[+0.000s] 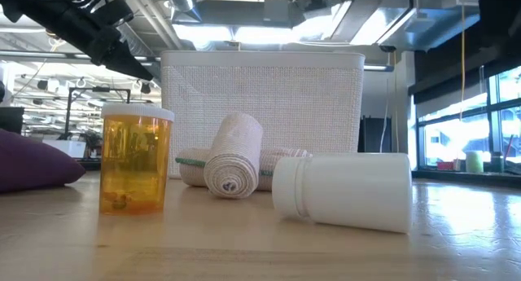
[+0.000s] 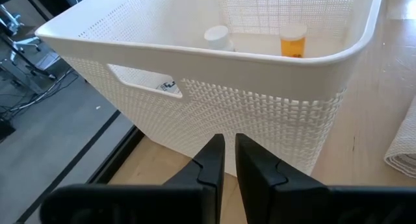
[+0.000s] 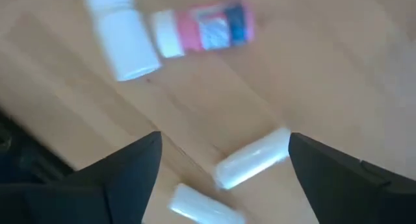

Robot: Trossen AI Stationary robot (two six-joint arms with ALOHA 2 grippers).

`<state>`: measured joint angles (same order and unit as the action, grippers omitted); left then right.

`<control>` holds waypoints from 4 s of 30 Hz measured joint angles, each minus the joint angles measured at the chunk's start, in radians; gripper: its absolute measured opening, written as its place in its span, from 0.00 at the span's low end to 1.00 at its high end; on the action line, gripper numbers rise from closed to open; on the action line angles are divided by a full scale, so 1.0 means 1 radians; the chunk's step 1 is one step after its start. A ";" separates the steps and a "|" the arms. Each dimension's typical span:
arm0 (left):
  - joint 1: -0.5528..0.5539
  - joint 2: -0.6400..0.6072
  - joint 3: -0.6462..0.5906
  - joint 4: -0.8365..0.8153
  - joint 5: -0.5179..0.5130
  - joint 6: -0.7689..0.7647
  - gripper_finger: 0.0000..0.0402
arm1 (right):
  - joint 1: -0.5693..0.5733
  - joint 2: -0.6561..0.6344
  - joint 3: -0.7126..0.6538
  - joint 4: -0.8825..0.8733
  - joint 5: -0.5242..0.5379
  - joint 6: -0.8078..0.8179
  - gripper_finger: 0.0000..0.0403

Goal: Pick & place medical supplies in basket/bin
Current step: Put the top white rolled gauze into the white bin

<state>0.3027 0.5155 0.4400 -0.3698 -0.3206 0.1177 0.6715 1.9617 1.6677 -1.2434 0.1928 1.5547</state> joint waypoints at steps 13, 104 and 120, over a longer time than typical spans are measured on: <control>0.000 0.000 0.000 0.007 0.000 0.000 0.08 | 0.033 0.000 -0.228 0.120 -0.142 0.534 0.83; 0.000 0.000 0.000 0.006 0.000 0.001 0.08 | -0.988 0.002 0.049 0.568 -0.086 -1.110 0.15; 0.000 0.000 0.000 0.006 0.000 0.000 0.08 | -0.988 0.002 -0.153 0.712 -0.116 -0.987 0.18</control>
<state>0.3027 0.5155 0.4400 -0.3634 -0.3206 0.1181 -0.3161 1.9633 1.5146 -0.5318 0.0768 0.5681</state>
